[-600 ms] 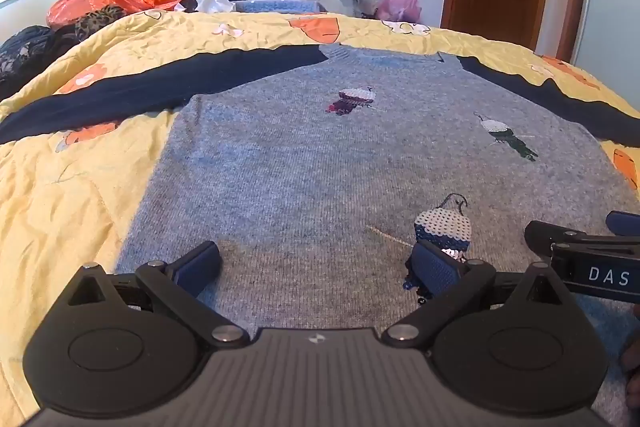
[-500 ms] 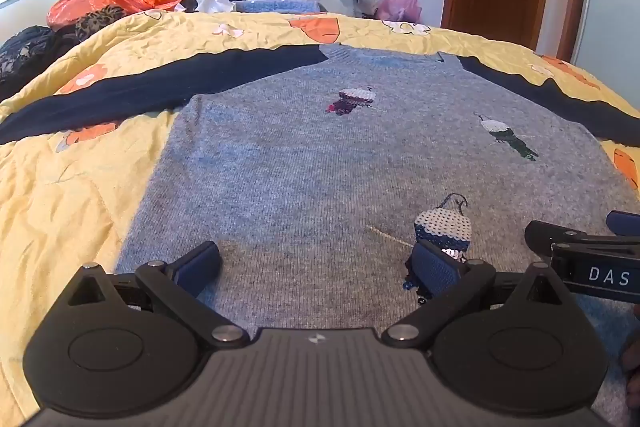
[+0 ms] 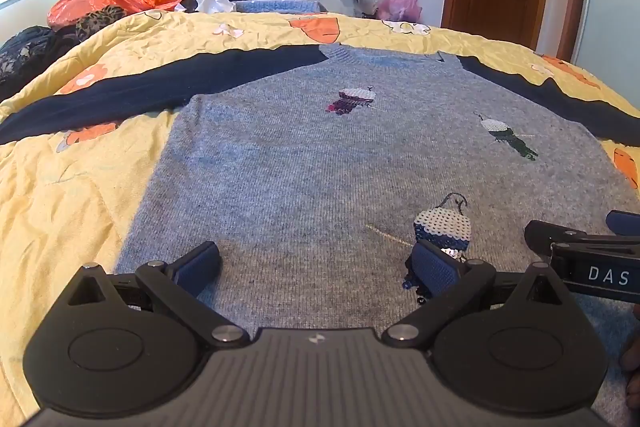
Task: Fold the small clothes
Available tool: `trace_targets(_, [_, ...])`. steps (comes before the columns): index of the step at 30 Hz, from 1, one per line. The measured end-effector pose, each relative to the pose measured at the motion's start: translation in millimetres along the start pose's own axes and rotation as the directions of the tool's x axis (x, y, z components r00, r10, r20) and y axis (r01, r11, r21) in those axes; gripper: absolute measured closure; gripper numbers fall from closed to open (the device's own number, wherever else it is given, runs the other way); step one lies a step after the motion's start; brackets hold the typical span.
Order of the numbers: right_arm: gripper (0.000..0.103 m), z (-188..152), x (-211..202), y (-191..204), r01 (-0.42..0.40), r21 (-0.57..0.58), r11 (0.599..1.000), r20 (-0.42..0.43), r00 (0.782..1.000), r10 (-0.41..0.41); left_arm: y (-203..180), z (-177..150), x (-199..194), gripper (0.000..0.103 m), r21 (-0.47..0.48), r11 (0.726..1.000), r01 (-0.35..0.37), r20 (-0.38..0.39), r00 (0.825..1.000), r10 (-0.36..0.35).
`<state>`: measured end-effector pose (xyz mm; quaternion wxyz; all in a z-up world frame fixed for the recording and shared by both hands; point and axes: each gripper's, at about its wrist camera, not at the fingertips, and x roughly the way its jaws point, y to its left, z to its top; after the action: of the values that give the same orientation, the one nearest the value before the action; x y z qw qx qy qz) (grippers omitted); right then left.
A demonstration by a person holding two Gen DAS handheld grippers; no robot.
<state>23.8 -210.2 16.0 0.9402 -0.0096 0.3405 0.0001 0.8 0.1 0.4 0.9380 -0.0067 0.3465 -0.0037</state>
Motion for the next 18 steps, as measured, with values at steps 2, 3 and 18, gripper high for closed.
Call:
trace_targets(2, [0.0, 0.0, 0.0, -0.1, 0.001, 0.0, 1.0, 0.0, 1.0, -0.001, -0.4, 0.1, 0.1, 0.0, 0.001, 1.0, -0.001, -0.001, 1.0, 0.001])
trace_targets(3, [0.0, 0.0, 0.0, -0.1, 0.001, -0.001, 1.0, 0.0, 1.0, -0.001, -0.3, 0.3, 0.1, 0.0, 0.0, 1.0, 0.001, -0.001, 1.0, -0.001])
trace_targets(18, [0.0, -1.0, 0.6, 0.3, 0.005, -0.002, 1.0, -0.001, 1.0, -0.005, 1.1, -0.3, -1.1, 0.0, -0.003, 1.0, 0.009, 0.001, 1.0, -0.009])
